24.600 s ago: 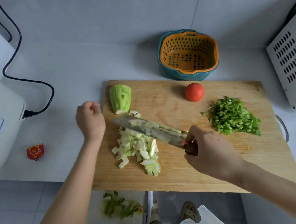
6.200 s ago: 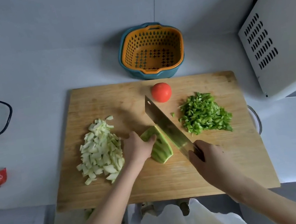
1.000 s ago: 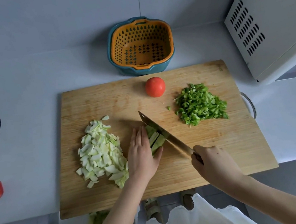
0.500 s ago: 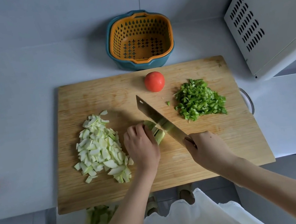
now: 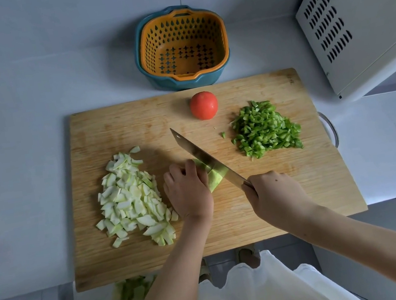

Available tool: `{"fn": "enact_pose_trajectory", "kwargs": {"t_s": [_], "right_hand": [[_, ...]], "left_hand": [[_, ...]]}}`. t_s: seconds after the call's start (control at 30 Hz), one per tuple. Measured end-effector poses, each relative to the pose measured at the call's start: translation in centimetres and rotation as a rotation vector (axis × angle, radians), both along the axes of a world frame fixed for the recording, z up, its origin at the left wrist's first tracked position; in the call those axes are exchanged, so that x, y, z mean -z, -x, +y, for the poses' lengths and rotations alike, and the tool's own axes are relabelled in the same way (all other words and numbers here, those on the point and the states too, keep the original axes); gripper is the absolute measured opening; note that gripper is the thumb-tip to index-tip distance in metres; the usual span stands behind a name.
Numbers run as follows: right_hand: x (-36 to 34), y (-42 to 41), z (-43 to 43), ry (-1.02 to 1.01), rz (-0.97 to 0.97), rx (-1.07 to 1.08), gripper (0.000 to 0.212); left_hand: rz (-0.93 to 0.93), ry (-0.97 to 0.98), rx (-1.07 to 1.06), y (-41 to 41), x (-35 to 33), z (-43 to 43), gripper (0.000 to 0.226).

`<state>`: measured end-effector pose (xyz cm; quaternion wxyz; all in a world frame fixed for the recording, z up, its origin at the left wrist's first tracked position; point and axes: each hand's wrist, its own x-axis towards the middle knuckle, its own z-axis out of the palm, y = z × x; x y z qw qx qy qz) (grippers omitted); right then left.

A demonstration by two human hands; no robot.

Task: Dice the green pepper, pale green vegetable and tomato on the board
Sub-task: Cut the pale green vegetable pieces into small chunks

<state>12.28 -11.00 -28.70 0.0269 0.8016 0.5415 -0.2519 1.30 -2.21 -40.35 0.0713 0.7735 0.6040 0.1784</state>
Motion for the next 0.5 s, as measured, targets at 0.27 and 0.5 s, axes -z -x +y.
{"fn": "enact_pose_trajectory", "kwargs": {"t_s": [0.27, 0.5], "right_hand": [[0.9, -0.1, 1.7, 0.049, 0.031, 0.011, 0.035], [2.6, 0.0, 2.1, 0.012, 0.071, 0.079, 0.041]], "left_hand": [[-0.019, -0.058, 0.018, 0.1, 0.3, 0.0, 0.016], [-0.033, -0.052, 0.004, 0.1, 0.5, 0.1, 0.013]]}}
